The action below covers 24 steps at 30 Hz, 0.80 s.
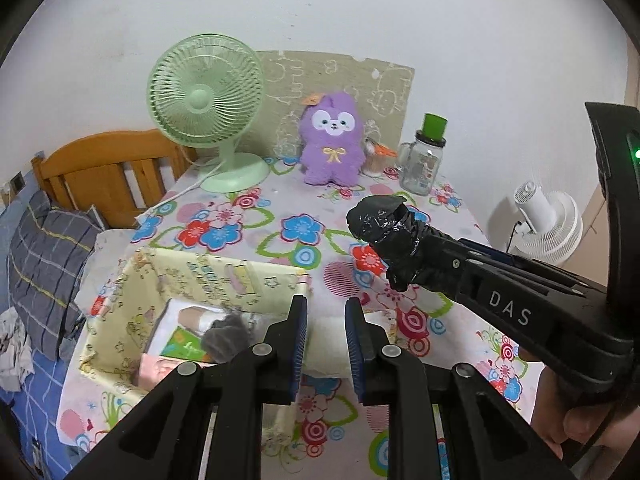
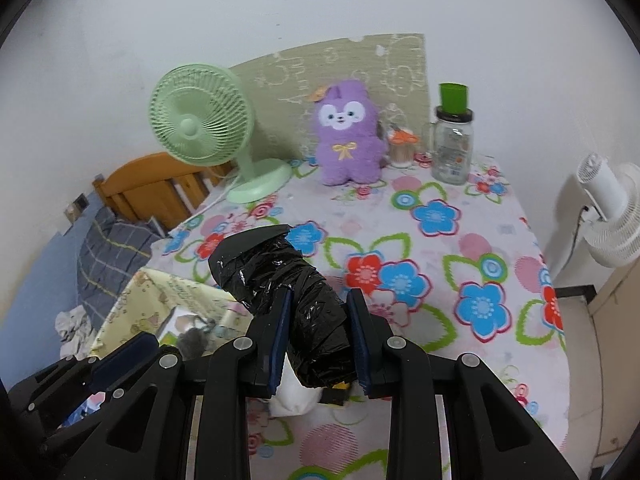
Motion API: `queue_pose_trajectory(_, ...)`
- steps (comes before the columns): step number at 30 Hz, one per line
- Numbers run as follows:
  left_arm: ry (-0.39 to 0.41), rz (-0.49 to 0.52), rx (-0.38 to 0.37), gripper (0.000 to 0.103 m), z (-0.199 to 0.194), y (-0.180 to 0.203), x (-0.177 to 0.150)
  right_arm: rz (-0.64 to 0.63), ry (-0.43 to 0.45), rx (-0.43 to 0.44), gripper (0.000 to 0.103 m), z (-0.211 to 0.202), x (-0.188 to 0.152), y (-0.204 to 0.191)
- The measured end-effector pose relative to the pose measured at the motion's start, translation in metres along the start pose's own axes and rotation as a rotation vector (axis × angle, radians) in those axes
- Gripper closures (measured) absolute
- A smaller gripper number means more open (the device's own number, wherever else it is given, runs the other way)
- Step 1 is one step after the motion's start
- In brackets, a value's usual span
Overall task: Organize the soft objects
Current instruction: 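Carry the black bundle over the yellow box and open the right gripper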
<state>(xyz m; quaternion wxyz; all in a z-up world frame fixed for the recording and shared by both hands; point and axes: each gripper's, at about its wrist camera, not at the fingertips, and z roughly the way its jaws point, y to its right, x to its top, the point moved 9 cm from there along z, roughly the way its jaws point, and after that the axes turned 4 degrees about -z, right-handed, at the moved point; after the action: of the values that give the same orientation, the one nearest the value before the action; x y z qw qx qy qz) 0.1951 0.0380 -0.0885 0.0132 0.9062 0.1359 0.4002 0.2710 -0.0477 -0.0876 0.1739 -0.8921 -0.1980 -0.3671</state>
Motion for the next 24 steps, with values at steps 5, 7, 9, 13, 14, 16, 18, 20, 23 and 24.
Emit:
queue_pose_trajectory(5,0.018,-0.060,0.048,0.082,-0.009,-0.037,-0.002,-0.082,-0.017,0.063,0.072,0.014,0.003,-0.045)
queue_pose_trajectory(7,0.016,-0.081,0.073,0.082,-0.009,-0.052,-0.002,-0.120,-0.033,0.092,0.072,0.024,0.003,-0.068)
queue_pose_trajectory(9,0.011,-0.102,0.100,0.081,-0.008,-0.068,-0.003,-0.146,-0.051,0.113,0.072,0.034,0.002,-0.087)
queue_pose_trajectory(13,0.009,-0.132,0.141,0.074,-0.012,-0.094,-0.006,-0.183,-0.079,0.148,0.072,0.048,-0.003,-0.117)
queue_pose_trajectory(14,0.013,-0.135,0.150,0.073,-0.013,-0.098,-0.007,-0.189,-0.085,0.154,0.072,0.050,-0.004,-0.122)
queue_pose_trajectory(16,0.017,-0.140,0.159,0.072,-0.016,-0.104,-0.009,-0.201,-0.093,0.161,0.072,0.053,-0.006,-0.131)
queue_pose_trajectory(18,0.015,-0.147,0.160,0.072,-0.018,-0.109,-0.010,-0.209,-0.099,0.162,0.072,0.055,-0.008,-0.137)
queue_pose_trajectory(20,0.013,-0.152,0.158,0.072,-0.018,-0.113,-0.011,-0.217,-0.102,0.161,0.072,0.056,-0.009,-0.141)
queue_pose_trajectory(23,0.017,-0.158,0.156,0.071,-0.020,-0.116,-0.011,-0.227,-0.104,0.155,0.072,0.056,-0.010,-0.146)
queue_pose_trajectory(24,0.017,-0.160,0.155,0.068,-0.020,-0.117,-0.011,-0.229,-0.104,0.153,0.072,0.056,-0.010,-0.147)
